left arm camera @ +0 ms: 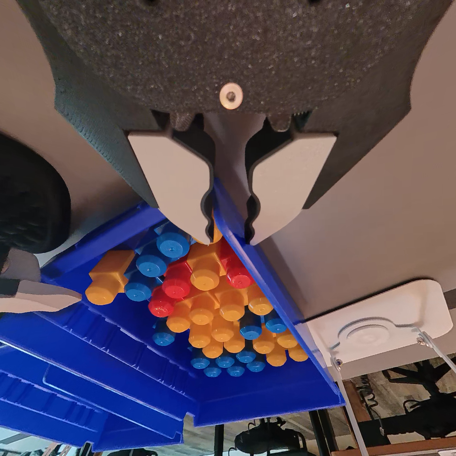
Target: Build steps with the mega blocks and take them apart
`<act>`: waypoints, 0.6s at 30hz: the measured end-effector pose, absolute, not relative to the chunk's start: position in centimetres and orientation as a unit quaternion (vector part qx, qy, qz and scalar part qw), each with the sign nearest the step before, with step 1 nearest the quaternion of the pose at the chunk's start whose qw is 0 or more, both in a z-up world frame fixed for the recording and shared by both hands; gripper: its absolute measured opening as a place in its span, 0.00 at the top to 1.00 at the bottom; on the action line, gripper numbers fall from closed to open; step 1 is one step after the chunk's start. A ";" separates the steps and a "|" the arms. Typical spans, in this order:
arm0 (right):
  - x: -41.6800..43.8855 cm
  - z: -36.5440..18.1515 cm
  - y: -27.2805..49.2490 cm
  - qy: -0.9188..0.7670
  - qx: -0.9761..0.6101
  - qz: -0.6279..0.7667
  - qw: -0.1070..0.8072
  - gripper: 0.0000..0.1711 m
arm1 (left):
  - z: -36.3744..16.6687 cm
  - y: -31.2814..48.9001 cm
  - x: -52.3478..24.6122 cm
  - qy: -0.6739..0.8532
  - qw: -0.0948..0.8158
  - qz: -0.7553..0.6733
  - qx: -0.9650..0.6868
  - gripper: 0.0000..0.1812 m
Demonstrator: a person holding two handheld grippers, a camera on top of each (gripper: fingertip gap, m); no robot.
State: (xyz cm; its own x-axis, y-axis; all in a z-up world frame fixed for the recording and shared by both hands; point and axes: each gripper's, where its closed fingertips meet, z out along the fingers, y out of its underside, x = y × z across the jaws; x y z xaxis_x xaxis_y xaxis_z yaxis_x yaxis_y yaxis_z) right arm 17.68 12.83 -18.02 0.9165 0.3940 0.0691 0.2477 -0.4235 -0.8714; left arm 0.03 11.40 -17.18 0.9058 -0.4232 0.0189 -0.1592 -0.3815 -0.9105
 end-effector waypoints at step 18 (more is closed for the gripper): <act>16.0 -13.5 11.0 -0.228 -0.783 0.027 0.578 0.96 | -13.7 9.9 -2.4 0.169 0.578 -0.086 -0.794 0.94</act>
State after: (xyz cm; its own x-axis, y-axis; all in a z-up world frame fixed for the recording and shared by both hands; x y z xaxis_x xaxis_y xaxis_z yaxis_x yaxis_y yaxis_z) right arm 15.98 10.98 -13.53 0.8946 0.3884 0.2212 0.3256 -0.2272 -0.9178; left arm -2.39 9.86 -13.74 0.9279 -0.3681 -0.0595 -0.1697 -0.2747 -0.9464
